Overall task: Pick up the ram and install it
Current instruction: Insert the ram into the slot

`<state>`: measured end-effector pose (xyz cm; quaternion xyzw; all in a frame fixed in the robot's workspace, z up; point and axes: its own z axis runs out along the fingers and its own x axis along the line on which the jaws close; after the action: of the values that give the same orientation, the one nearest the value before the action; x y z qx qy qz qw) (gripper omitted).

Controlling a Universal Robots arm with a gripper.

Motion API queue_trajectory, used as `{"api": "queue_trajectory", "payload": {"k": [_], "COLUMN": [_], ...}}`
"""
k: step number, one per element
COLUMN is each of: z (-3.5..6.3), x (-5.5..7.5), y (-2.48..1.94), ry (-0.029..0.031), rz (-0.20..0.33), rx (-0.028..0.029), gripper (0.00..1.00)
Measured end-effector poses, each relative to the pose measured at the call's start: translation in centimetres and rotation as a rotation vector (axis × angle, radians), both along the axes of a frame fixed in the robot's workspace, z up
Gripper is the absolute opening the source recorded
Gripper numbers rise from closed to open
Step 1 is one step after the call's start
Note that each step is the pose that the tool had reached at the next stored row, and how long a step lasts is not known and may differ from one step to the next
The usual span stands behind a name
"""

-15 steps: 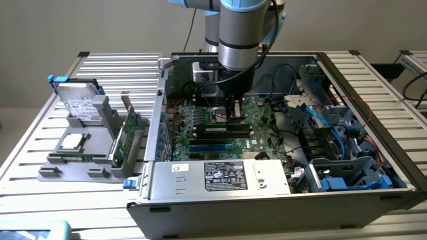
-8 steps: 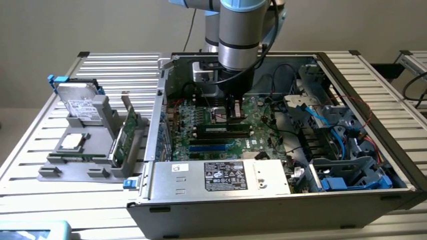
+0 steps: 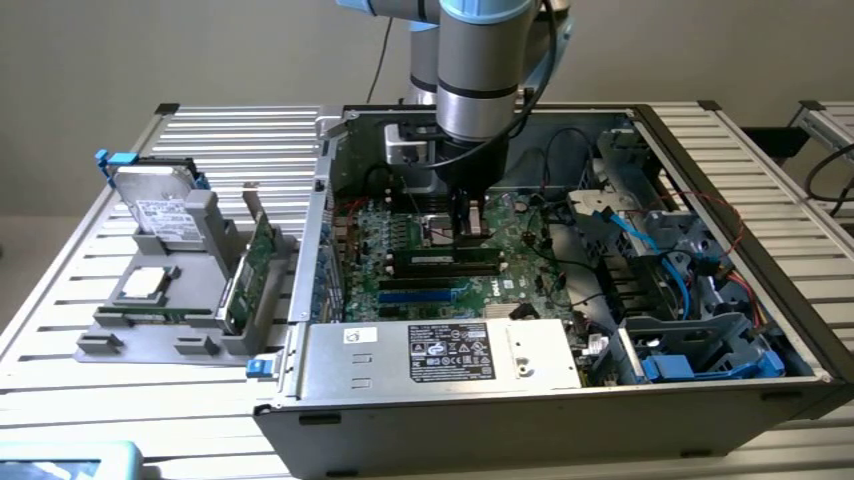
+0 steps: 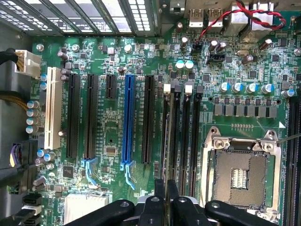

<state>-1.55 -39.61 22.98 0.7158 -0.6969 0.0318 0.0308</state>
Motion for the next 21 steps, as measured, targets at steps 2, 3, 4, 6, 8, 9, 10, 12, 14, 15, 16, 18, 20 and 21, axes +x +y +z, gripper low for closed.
{"api": "queue_trajectory", "payload": {"k": [2, 3, 4, 6, 8, 9, 10, 12, 14, 15, 16, 18, 20, 21], "z": [0.0, 0.0, 0.0, 0.0, -0.01, -0.01, -0.01, -0.01, -0.03, -0.03, -0.04, -0.07, -0.09, -0.09], "x": [-0.01, -0.02, -0.02, -0.01, -0.01, -0.01, -0.02, -0.01, -0.01, -0.02, -0.02, -0.04, -0.07, -0.07], "y": [-0.01, -0.04, -0.05, -0.06, -0.06, -0.09, -0.09, -0.1, -0.1, -0.1, -0.11, -0.11, -0.11, -0.12], "ry": [-0.0003, -0.0003, -0.0004, -0.0005, -0.0009, -0.0011, -0.0012, -0.0015, -0.0022, -0.0026, -0.003, -0.0038, -0.0044, -0.0047], "rz": [0.001, 0.001, 0.002, 0.003, 0.003, 0.004, 0.004, 0.005, 0.005, 0.005, 0.006, 0.006, 0.006, 0.006], "rx": [0.0, 0.0, 0.0001, 0.0, 0.0, -0.0001, 0.0, 0.0, -0.0001, -0.0001, -0.0001, 0.0, 0.0001, 0.0001], "gripper": [0.14, 0.14, 0.14, 0.14, 0.14, 0.14, 0.14, 0.14, 0.14, 0.14, 0.14, 0.14, 0.14, 0.14]}}
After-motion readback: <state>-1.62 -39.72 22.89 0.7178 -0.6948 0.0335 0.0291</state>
